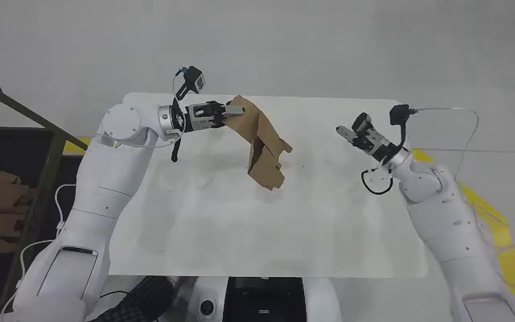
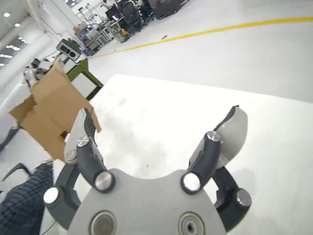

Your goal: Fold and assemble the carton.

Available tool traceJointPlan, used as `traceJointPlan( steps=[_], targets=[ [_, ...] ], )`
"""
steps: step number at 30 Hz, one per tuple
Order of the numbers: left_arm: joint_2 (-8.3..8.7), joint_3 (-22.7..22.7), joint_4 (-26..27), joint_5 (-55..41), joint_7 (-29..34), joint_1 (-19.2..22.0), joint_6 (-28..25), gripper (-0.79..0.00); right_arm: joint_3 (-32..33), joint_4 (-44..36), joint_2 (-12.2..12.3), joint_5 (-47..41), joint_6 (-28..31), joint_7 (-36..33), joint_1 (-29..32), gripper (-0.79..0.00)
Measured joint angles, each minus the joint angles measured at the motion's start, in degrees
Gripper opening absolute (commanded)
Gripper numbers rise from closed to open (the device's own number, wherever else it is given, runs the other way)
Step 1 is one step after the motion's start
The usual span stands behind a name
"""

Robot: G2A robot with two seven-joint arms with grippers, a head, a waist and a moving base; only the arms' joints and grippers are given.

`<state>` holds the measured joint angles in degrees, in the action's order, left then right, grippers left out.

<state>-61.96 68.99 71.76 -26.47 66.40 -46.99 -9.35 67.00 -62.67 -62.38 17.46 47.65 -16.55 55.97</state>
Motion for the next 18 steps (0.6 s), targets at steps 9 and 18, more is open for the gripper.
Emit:
traceJointPlan(
  steps=[9,18],
  targets=[
    [0.00,0.0,0.0,0.0,0.0,0.0,0.0,-0.785,-8.8,2.3,-1.7,-28.2,2.6,-23.7,-3.6,0.000],
    [0.00,0.0,0.0,0.0,0.0,0.0,0.0,-0.785,-16.3,4.5,-4.4,-34.4,0.6,-29.2,-6.1,0.000]
  ],
)
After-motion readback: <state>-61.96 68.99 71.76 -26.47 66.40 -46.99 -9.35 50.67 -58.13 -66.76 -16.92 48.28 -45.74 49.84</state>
